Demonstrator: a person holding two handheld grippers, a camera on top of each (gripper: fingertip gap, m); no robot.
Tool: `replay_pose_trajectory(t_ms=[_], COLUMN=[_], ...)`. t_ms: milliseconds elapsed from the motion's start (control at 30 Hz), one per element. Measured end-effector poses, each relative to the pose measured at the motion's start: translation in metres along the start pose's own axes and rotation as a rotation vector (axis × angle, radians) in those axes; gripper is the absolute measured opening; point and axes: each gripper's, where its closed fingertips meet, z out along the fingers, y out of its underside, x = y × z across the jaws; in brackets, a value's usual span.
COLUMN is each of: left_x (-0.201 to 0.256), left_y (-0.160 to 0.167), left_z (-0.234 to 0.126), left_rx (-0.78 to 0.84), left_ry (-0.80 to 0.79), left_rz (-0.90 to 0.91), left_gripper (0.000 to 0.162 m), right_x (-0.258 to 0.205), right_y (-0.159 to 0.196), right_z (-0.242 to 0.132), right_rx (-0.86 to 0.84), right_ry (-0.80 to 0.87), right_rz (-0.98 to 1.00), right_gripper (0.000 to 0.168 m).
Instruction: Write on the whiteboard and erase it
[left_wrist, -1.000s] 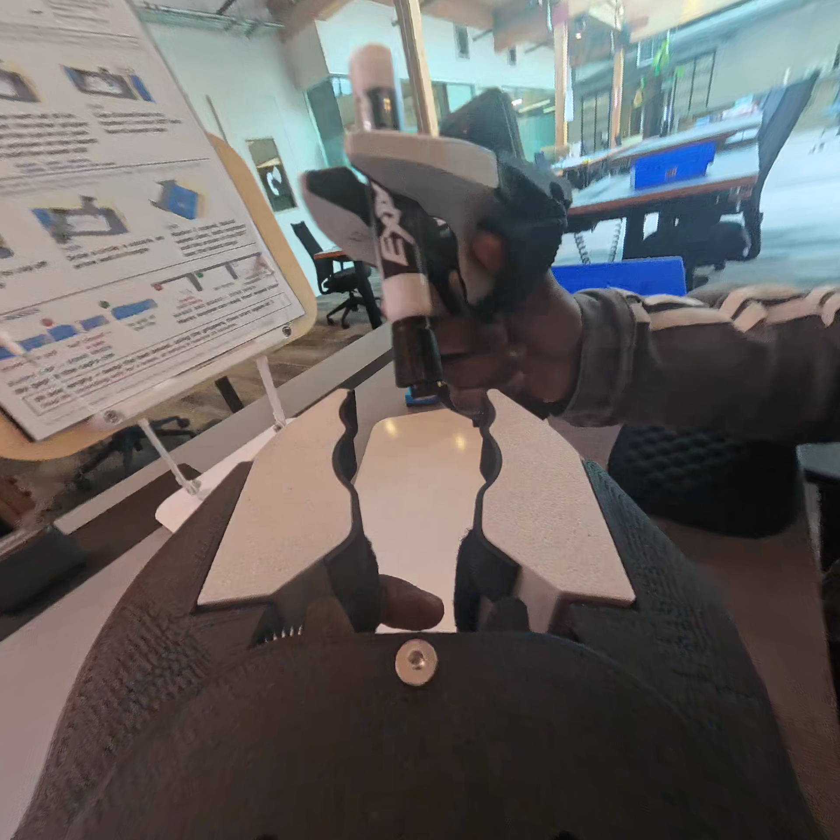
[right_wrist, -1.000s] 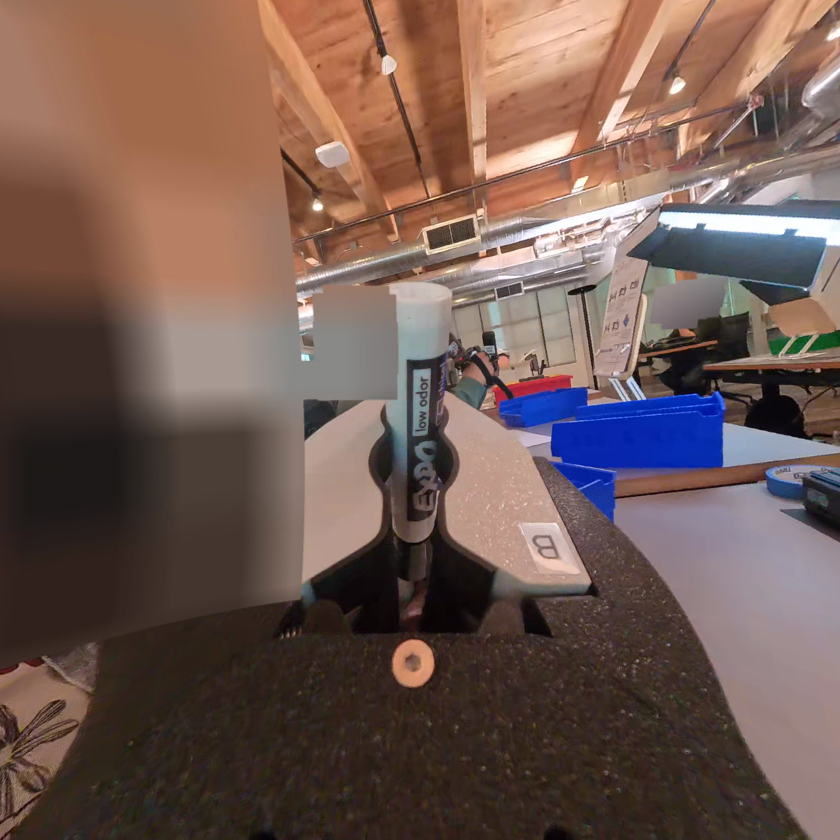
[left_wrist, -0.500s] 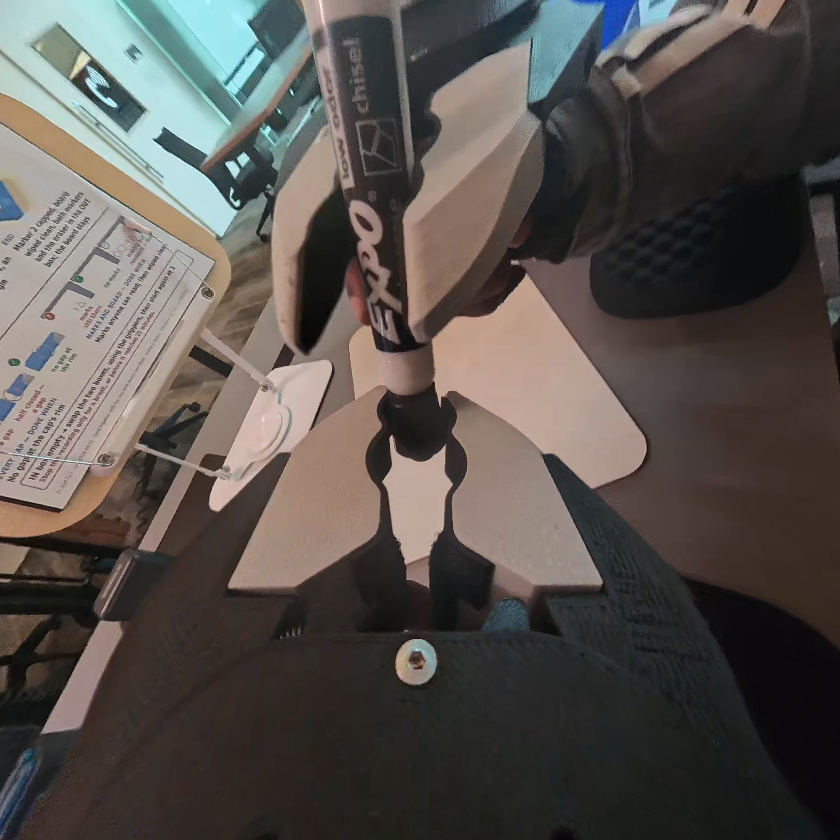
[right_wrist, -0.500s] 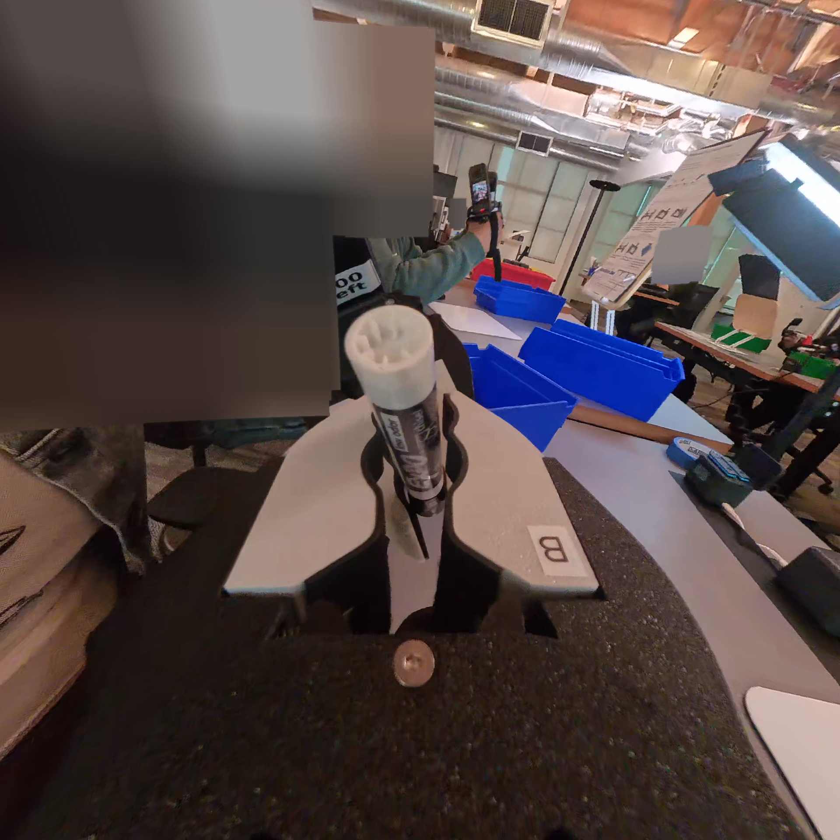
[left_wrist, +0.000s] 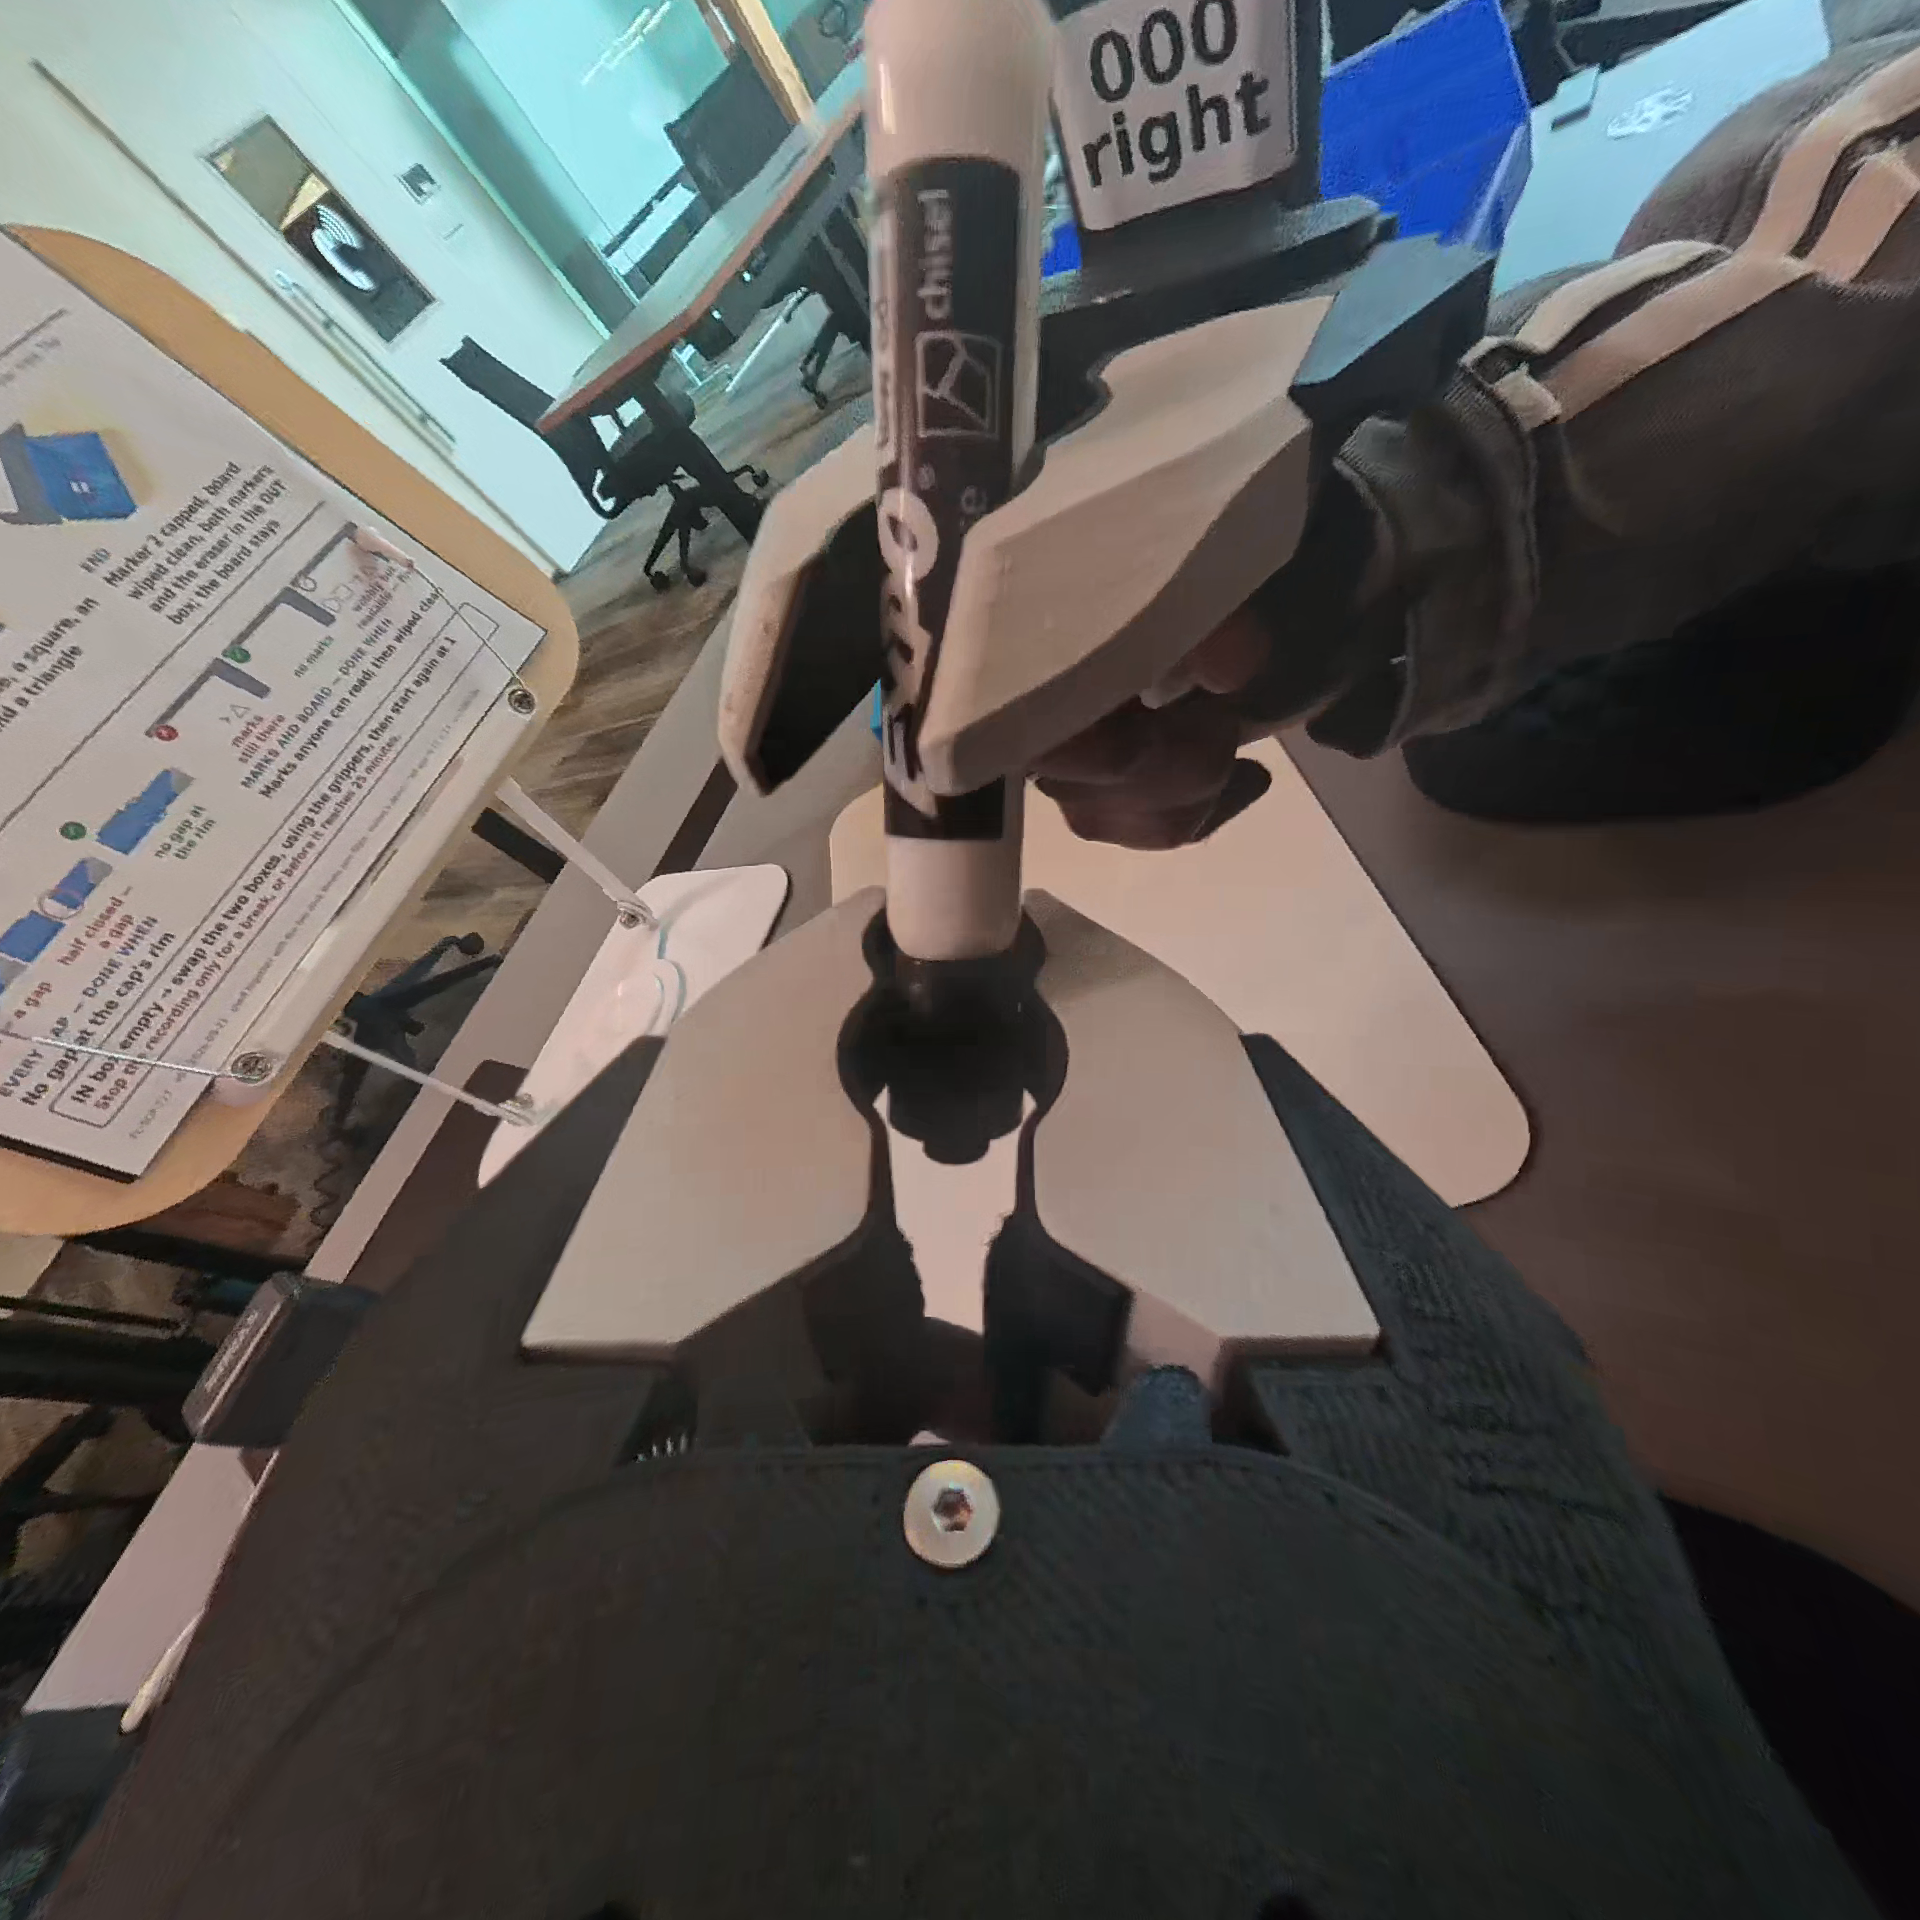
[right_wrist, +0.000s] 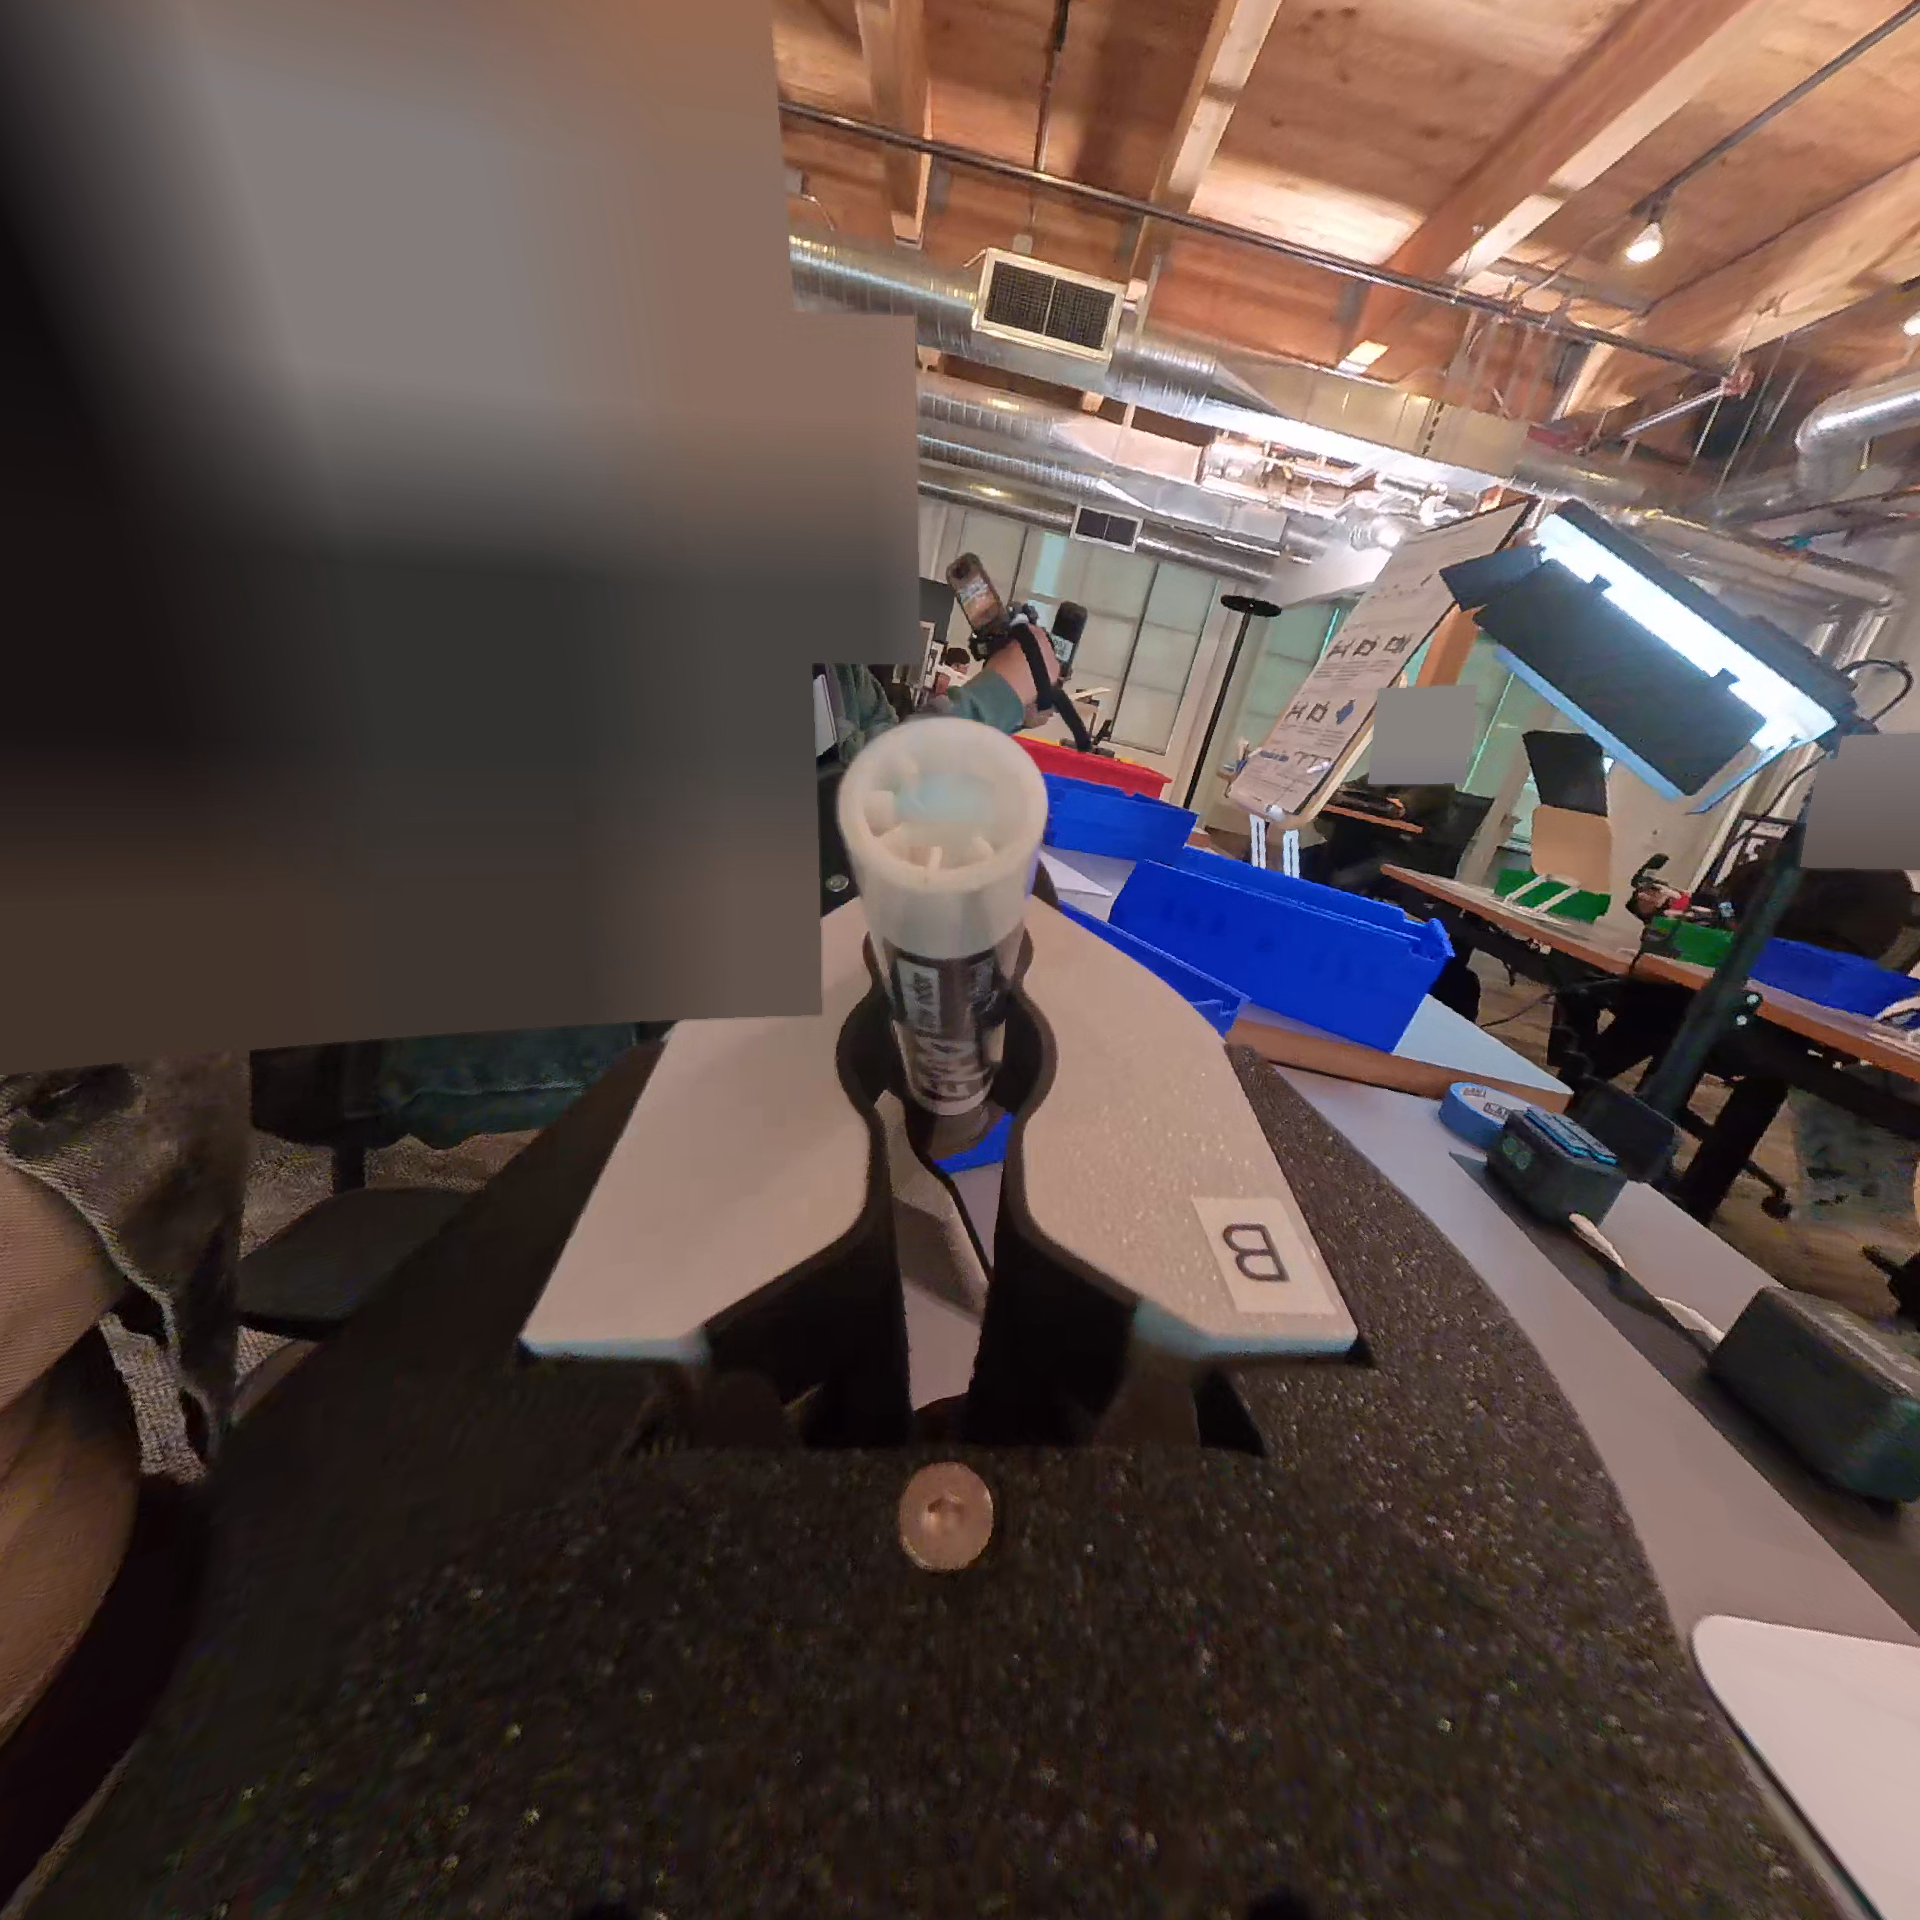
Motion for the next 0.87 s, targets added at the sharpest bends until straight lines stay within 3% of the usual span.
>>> replay_pose_trajectory(t_ms=[200, 400, 667, 867], left_x=[0.007, 0.016, 0.009, 0.016], left_y=[0.008, 0.011, -0.019, -0.035], left_z=[0.006, 0.025, 0.044, 0.045], left_rx=[-0.085, -0.032, 0.073, 0.181], left_ry=[0.070, 0.212, 0.354, 0.403], left_rz=[0.000, -0.108, -0.130, -0.170], left_gripper=[0.020, 0.020, 0.020, 0.020], right_x=[0.002, 0.013, 0.030, 0.023], right_y=[0.009, 0.013, -0.012, -0.026], right_z=[-0.008, -0.021, -0.046, -0.049], right_rx=[-0.046, -0.093, -0.018, -0.086], right_ry=[0.029, 0.163, 0.296, 0.300], right_rz=[-0.005, -0.026, -0.009, -0.065], right_gripper=[0.017, 0.016, 0.016, 0.017])
